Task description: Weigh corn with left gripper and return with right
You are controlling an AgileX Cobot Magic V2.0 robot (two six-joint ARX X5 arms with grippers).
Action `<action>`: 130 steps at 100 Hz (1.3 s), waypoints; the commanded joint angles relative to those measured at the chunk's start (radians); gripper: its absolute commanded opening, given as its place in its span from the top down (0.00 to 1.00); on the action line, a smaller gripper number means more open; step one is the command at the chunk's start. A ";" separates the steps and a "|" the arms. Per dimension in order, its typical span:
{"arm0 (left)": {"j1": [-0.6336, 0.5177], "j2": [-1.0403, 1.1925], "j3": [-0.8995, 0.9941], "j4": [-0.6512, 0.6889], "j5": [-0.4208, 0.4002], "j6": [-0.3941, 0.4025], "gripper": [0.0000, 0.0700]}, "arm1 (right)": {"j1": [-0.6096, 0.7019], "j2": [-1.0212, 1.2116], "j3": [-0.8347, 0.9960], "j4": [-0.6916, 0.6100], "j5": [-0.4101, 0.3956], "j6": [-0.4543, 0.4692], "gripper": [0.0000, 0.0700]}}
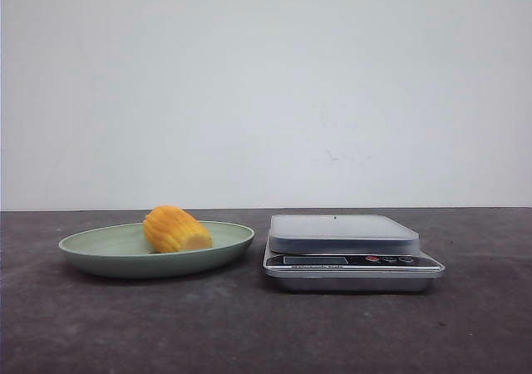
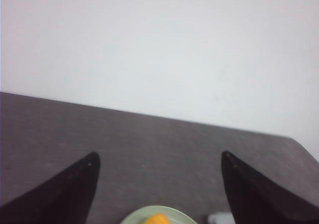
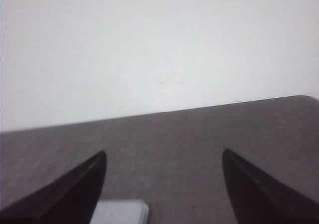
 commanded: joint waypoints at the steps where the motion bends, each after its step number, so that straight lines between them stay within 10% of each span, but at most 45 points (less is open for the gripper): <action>1: -0.045 0.088 0.060 -0.018 0.002 0.018 0.33 | 0.010 0.024 0.035 -0.013 -0.012 -0.027 0.31; 39: -0.328 0.577 0.204 0.000 -0.182 -0.023 0.33 | 0.023 0.141 0.146 -0.102 -0.087 -0.028 0.28; 130: -0.448 1.043 0.204 -0.049 -0.289 -0.101 0.32 | 0.030 0.145 0.150 -0.154 -0.086 -0.065 0.21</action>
